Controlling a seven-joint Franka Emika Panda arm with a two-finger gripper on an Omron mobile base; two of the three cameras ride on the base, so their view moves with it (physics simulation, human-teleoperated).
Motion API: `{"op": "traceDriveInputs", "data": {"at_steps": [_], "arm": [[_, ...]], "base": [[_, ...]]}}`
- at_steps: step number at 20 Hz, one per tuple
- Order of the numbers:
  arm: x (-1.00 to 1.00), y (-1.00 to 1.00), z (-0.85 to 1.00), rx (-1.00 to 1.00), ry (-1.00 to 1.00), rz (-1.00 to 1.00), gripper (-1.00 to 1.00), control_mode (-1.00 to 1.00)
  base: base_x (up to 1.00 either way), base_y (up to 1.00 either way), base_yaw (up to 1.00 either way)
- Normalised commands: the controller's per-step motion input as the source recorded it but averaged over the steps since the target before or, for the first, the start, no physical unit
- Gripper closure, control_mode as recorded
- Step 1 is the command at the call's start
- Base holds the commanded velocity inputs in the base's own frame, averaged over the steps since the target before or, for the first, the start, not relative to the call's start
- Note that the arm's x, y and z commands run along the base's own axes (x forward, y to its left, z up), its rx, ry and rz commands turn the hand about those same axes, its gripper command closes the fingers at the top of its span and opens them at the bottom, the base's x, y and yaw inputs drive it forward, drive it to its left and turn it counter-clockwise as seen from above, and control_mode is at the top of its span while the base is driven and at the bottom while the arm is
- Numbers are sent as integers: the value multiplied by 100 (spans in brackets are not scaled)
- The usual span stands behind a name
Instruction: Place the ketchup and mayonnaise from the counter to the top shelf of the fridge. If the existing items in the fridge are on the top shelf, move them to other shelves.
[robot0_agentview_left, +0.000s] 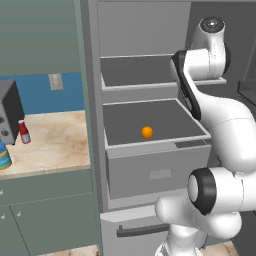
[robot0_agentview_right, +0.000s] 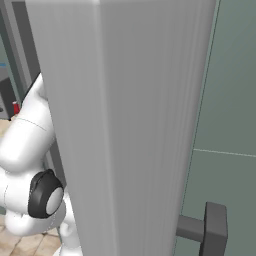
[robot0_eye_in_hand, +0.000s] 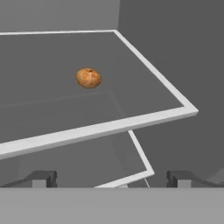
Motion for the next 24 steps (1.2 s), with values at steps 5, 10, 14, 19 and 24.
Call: {"op": "traceDriveInputs", "data": {"at_steps": [5,10,14,19,24], "arm": [[58,0,-24,0,0,4,-100,-100],[63,0,-27,1,5,3,-100,-100],[65,0,-29,6,2,3,-100,-100],[53,-6,-16,7,4,4,-100,-100],[22,-11,-8,11,4,2,-100,-100]], "base": [[0,0,0],[0,0,0],[0,0,0],[0,0,0],[0,0,0]]}}
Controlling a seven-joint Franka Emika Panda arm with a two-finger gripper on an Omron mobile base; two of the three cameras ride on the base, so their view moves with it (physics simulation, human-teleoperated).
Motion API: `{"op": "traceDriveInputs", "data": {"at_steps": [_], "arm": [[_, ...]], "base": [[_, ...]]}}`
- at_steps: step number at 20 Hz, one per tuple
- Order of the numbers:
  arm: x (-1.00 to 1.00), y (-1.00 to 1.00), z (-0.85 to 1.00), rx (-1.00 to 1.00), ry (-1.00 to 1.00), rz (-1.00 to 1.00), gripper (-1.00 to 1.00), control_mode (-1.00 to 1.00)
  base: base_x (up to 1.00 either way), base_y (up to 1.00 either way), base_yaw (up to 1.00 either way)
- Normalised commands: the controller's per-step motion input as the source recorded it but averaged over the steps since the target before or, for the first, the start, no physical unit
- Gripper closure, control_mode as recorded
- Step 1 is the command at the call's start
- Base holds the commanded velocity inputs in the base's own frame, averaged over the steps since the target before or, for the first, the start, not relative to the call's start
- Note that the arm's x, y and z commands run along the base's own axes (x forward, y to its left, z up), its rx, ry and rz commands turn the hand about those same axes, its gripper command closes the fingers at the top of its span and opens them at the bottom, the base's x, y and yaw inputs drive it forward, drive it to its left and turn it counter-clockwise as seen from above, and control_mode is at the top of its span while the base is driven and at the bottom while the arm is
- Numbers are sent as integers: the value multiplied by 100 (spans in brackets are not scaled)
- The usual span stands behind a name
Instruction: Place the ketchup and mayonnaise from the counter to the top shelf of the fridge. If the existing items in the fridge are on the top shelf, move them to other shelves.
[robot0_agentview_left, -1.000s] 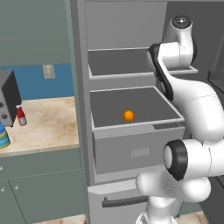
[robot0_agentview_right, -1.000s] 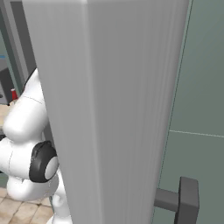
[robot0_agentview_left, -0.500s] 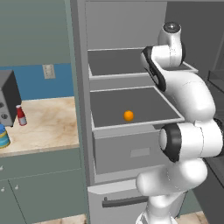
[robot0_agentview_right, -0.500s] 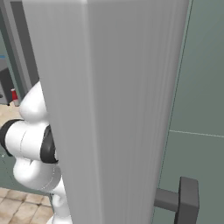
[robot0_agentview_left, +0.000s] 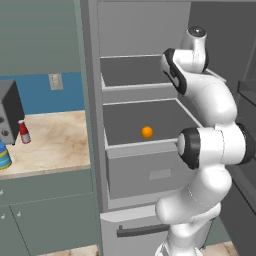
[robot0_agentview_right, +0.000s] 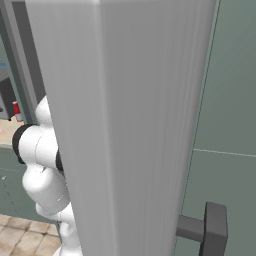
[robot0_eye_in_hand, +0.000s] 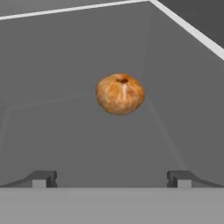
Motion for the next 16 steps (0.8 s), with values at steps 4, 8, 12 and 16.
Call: {"op": "traceDriveInputs", "data": {"at_steps": [4,8,12,16], "arm": [[5,-32,-2,7,0,0,-100,-100],[0,-12,0,1,1,0,-100,-100],[13,0,-5,0,2,0,-100,-100],[19,0,-1,0,0,0,-100,-100]], "base": [[0,0,0],[0,0,0],[0,0,0],[0,0,0]]}}
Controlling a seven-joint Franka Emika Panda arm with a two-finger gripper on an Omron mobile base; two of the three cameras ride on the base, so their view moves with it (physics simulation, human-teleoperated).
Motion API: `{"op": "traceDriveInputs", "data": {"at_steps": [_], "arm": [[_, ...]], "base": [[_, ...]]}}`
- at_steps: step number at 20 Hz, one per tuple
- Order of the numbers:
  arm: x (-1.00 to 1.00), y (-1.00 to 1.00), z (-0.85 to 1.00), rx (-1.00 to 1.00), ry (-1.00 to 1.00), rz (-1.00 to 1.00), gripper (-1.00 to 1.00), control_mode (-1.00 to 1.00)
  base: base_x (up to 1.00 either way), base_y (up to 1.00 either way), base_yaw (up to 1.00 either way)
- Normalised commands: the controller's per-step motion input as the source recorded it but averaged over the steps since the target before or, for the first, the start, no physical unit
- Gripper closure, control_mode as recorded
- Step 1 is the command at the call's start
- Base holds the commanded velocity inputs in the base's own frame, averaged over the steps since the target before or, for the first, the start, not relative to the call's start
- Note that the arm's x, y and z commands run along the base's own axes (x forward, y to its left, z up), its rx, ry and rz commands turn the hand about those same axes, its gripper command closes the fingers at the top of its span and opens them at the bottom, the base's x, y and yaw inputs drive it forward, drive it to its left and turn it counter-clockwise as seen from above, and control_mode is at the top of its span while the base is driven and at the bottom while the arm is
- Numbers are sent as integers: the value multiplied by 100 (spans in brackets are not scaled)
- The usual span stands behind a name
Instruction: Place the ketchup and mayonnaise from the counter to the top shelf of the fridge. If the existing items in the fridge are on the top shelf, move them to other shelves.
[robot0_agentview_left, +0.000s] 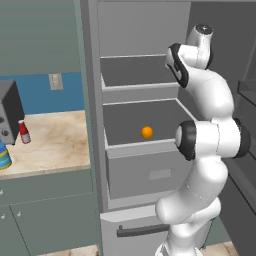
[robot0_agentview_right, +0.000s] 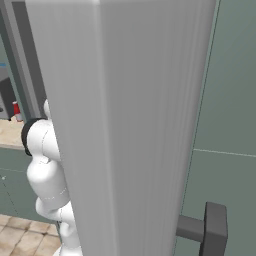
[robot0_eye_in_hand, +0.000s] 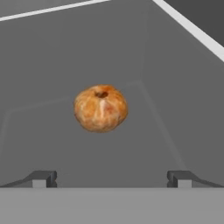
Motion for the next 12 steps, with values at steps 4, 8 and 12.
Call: {"op": "traceDriveInputs", "data": {"at_steps": [4,8,12], "arm": [[23,0,-1,0,0,0,-100,-100],[34,0,-4,0,2,0,-100,-100],[27,0,-2,0,3,0,-100,-100]], "base": [[0,0,0],[0,0,0],[0,0,0]]}}
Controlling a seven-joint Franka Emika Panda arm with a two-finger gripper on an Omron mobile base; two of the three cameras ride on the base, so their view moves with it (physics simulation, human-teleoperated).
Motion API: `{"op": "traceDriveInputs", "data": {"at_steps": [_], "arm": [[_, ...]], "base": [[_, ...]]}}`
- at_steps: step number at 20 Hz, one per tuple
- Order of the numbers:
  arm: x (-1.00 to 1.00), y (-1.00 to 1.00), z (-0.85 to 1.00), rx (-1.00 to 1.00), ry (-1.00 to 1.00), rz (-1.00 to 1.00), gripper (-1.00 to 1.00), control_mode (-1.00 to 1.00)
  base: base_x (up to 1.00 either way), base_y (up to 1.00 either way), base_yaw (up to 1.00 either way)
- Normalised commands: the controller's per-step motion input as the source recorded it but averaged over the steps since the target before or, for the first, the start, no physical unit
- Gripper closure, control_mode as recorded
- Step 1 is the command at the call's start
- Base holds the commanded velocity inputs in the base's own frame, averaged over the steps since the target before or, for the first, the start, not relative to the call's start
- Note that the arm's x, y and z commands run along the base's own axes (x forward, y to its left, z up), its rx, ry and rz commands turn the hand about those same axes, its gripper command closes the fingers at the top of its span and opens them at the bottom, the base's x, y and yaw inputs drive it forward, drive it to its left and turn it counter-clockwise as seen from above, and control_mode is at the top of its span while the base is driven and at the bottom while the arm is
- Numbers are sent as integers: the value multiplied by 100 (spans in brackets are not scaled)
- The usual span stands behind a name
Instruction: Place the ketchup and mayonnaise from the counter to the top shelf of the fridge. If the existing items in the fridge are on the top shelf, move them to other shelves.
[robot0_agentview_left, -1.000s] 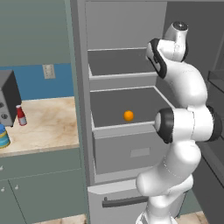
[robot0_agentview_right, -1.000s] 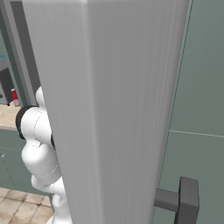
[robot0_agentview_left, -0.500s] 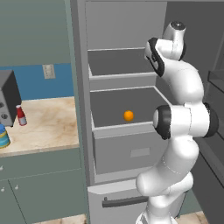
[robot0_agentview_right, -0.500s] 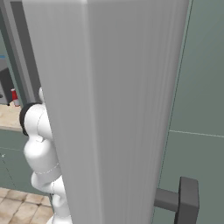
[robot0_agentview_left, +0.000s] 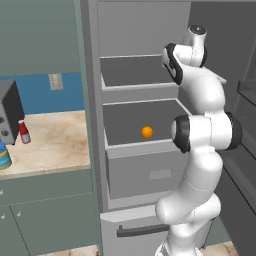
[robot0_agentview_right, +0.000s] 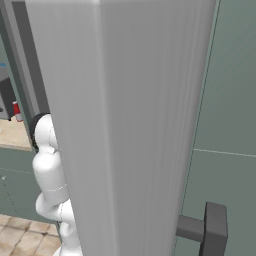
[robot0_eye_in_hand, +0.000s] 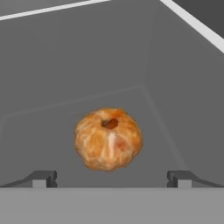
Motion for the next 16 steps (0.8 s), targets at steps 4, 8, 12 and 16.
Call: {"op": "traceDriveInputs", "data": {"at_steps": [4,8,12,16], "arm": [[28,0,-4,0,0,0,-100,-100],[29,0,-4,0,0,0,-100,-100],[17,0,-4,0,0,0,-100,-100],[10,0,-4,0,1,0,-100,-100]], "base": [[0,0,0],[0,0,0],[0,0,0],[0,0,0]]}}
